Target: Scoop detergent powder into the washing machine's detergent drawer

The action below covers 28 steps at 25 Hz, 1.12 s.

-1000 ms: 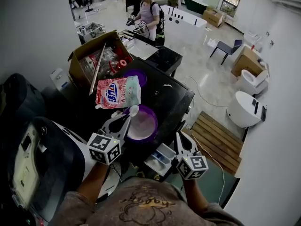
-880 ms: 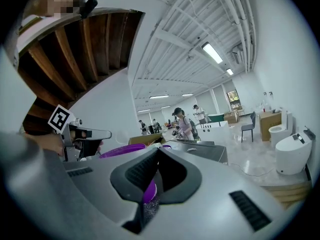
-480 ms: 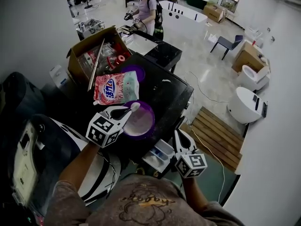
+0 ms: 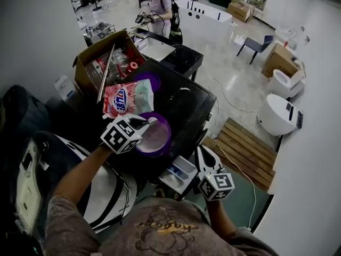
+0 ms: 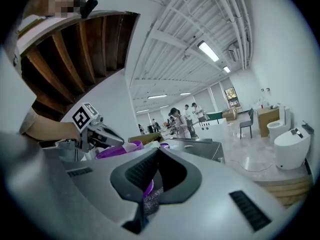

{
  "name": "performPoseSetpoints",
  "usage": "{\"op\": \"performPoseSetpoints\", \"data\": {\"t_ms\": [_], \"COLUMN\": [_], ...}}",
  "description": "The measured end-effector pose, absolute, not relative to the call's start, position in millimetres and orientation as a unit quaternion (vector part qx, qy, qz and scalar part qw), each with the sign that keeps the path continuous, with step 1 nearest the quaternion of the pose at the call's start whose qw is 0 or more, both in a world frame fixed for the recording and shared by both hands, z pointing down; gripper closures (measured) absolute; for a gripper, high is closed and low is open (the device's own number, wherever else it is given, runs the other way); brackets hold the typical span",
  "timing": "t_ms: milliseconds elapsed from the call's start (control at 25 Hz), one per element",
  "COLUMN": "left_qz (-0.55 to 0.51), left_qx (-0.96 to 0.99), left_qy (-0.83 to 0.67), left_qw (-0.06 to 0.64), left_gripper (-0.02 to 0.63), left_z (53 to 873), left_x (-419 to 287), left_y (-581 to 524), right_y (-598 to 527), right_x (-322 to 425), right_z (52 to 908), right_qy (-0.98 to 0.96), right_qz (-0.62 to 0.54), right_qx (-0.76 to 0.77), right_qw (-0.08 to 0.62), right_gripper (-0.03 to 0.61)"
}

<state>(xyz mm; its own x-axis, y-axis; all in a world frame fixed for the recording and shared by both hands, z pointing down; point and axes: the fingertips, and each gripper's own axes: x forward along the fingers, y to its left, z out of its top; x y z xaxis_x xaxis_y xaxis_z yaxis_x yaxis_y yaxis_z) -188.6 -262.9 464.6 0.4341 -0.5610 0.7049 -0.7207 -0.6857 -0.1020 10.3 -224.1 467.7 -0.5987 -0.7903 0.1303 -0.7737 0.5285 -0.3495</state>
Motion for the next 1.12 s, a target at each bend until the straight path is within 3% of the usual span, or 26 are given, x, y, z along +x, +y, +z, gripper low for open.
{"op": "performPoseSetpoints", "data": {"t_ms": [1120], "left_qz": [0.473], "left_qx": [0.806], "left_qy": [-0.330], "left_qw": [0.130], "left_gripper": [0.588], "left_z": [485], "left_x": [-163], "left_y": [-271], "right_y": [-213], "right_x": [55], "right_z": [476], "right_qy": [0.855], "right_qz": [-0.192], "right_qx": [-0.480], "right_qw": [0.032], "right_gripper": [0.577]}}
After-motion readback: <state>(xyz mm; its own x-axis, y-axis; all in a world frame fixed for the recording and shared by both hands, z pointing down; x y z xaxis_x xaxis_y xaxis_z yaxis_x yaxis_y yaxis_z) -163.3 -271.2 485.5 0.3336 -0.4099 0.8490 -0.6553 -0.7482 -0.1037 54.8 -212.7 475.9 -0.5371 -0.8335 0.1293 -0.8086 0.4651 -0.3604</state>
